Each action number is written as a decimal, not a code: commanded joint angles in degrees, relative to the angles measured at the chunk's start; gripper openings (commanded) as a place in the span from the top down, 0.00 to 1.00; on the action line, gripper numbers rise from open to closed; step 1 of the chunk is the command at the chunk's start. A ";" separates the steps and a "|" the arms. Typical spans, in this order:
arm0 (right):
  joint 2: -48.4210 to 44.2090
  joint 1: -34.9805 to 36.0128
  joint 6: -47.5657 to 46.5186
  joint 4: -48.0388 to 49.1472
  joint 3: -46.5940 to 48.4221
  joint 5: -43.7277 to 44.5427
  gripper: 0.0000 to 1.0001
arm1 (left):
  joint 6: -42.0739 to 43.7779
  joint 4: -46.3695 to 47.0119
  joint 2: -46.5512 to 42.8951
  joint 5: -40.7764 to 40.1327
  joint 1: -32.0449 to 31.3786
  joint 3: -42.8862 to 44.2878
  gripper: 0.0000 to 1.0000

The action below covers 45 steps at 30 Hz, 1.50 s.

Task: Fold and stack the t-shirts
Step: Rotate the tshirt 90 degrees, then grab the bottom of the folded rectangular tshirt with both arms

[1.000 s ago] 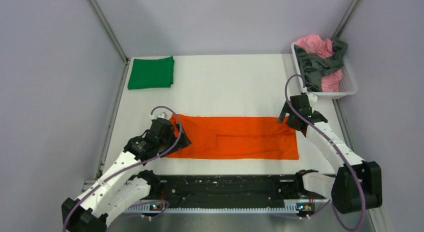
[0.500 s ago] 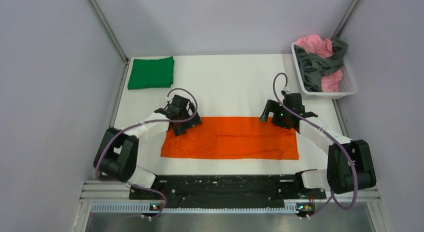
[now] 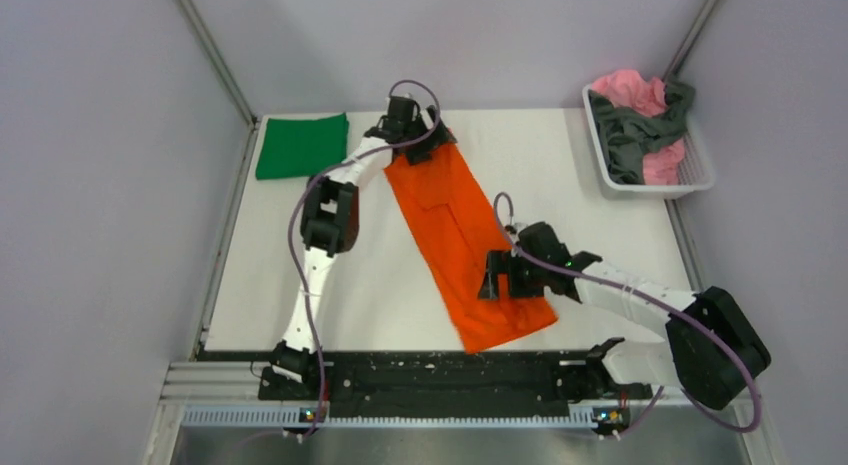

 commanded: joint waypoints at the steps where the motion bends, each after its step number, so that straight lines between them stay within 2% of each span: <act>1: 0.73 9.50 2.78 -2.79 -0.38 -6.51 0.07 | -6.55 5.72 20.21 9.00 -4.33 23.80 0.01; 3: 2.33 13.42 1.94 -1.97 0.94 -6.90 0.07 | -18.30 17.48 25.62 11.70 -4.90 27.87 0.01; 5: 3.69 15.87 1.03 -1.65 3.21 -6.01 0.07 | -23.20 25.33 27.50 9.75 -5.32 28.07 0.01; 12: 3.03 16.66 -2.79 -2.19 9.34 -6.13 0.06 | -16.94 20.69 22.53 2.01 -4.62 27.43 0.01; 17: -1.01 16.73 -4.58 -2.58 9.89 -8.27 0.06 | -16.13 20.12 19.14 2.57 -2.90 27.54 0.01; 20: -5.39 16.69 -4.79 -5.39 10.23 -3.87 0.05 | -12.68 16.46 14.43 4.30 -2.49 26.62 0.01; 23: -10.83 16.60 -3.51 -10.53 10.71 5.93 0.01 | -6.45 11.77 5.72 5.32 -2.92 22.10 0.01; 25: -14.16 16.44 -0.98 -13.91 10.55 12.10 0.01 | -2.43 6.20 -2.08 5.31 -3.92 16.05 0.01; 26: -15.79 16.19 0.90 -15.64 10.16 16.99 0.01 | -0.35 3.40 -6.78 4.75 -4.68 10.48 0.01; 30: -22.96 14.48 8.22 -20.83 6.39 25.60 0.01 | 4.72 -2.06 -28.63 -2.27 -10.07 -15.51 0.01; 35: -31.31 12.40 13.77 -23.69 0.75 25.26 0.01 | 0.15 -0.42 -50.52 -6.87 -19.82 -47.95 0.01; 37: -32.82 12.06 15.96 -25.45 -0.47 24.96 0.01 | -3.78 -0.43 -56.00 -7.30 -23.48 -57.17 0.01; 40: -32.54 11.68 17.70 -27.72 -1.73 25.78 0.03 | -10.53 -0.93 -60.87 -8.56 -28.78 -66.34 0.04; 45: -27.54 11.47 17.84 -27.69 -1.16 25.44 0.16 | -17.62 -0.85 -61.50 -8.69 -36.29 -72.69 0.16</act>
